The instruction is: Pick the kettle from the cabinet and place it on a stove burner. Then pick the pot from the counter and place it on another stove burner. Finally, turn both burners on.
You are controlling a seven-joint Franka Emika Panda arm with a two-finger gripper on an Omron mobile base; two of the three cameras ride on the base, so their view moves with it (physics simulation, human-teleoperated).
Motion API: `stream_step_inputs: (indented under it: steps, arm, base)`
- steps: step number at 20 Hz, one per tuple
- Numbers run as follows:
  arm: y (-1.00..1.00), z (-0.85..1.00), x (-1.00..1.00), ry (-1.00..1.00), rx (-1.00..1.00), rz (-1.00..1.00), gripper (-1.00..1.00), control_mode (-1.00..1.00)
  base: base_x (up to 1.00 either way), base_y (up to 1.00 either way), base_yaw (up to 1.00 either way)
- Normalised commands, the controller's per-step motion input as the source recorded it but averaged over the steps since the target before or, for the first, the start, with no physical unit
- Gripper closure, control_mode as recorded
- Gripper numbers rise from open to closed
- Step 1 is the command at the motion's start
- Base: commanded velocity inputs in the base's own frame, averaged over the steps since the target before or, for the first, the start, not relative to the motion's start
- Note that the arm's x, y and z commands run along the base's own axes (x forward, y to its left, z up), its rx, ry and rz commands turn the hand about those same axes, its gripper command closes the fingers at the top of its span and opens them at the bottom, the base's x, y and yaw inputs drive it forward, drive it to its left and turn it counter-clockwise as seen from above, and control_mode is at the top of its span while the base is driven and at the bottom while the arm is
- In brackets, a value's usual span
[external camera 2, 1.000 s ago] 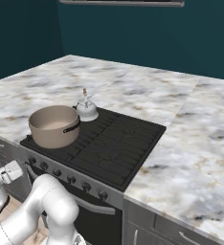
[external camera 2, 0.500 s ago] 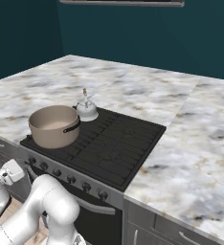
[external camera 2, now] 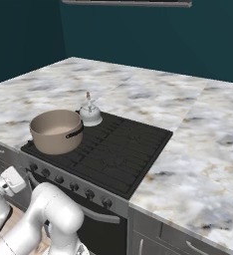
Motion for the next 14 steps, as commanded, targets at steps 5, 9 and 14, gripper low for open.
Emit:
stream_step_inputs:
  steps: [5, 9, 14]
  arm:
    - [-0.16, 0.07, 0.0, -0.02, 0.05, 0.0, -1.0, -1.0]
    - [-0.12, 0.02, 0.01, 0.0, 0.04, 0.0, -1.0, -1.0]
    - [0.0, -0.02, 0.16, 0.0, 0.0, 0.02, -1.0, -1.0]
  base:
    - [0.0, 0.0, 0.0]
    - [0.0, 0.0, 0.0]
    - [0.0, 0.0, 0.0]
